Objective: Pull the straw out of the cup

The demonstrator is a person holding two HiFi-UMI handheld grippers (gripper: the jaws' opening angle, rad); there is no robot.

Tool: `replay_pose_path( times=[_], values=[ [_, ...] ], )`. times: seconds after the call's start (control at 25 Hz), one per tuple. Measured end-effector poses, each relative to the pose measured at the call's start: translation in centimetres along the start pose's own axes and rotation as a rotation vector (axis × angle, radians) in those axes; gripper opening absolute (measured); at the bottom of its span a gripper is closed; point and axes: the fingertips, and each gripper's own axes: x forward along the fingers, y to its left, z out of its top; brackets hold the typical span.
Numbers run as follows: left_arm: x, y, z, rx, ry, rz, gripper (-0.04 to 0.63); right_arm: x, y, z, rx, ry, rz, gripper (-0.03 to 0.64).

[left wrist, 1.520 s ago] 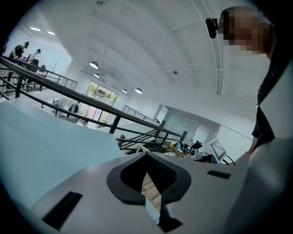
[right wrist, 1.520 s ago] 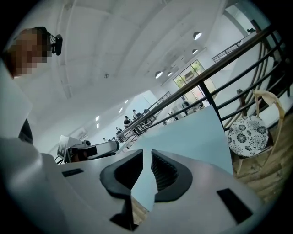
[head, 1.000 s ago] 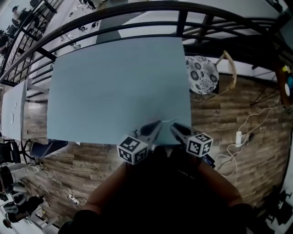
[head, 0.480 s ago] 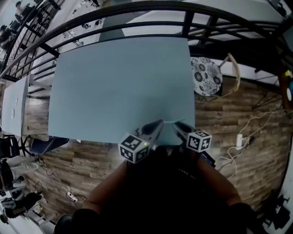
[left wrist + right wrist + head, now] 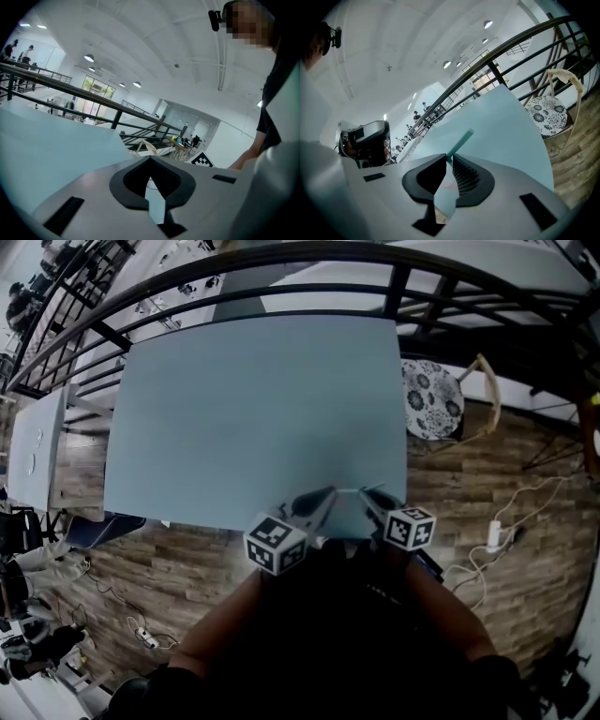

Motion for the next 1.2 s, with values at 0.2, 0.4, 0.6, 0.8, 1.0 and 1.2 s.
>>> replay_pose_path(
  times=[0.2, 0.4, 0.6, 0.8, 1.0, 1.2],
  values=[
    [-0.3, 0.2, -0.1, 0.001, -0.009, 0.007, 0.011, 0.0, 0.8, 0.4, -0.024, -0.019, 0.029, 0.045],
    [-0.7, 0.2, -0.5, -0.006, -0.009, 0.016, 0.011, -0.7, 1.7, 0.8, -0.066, -0.027, 0.036, 0.044],
    [-1.2, -0.1, 0.0, -0.014, -0.030, 0.015, 0.011, -1.3, 2.9, 1.3, -0.105, -0.040, 0.052, 0.044],
    [-2.1, 0.2, 0.8, -0.005, -0.050, 0.014, 0.011, -2.0, 5.4, 2.7, -0.159, -0.054, 0.069, 0.043],
    [-2.6, -0.2, 2.1, 0.002, -0.090, 0.013, 0.011, -3.3, 8.0, 4.2, -0.249, -0.078, 0.093, 0.043],
    [-3.0, -0.4, 2.2, 0.006, -0.112, 0.016, 0.011, -4.2, 10.2, 5.1, -0.335, -0.096, 0.141, 0.043]
  ],
)
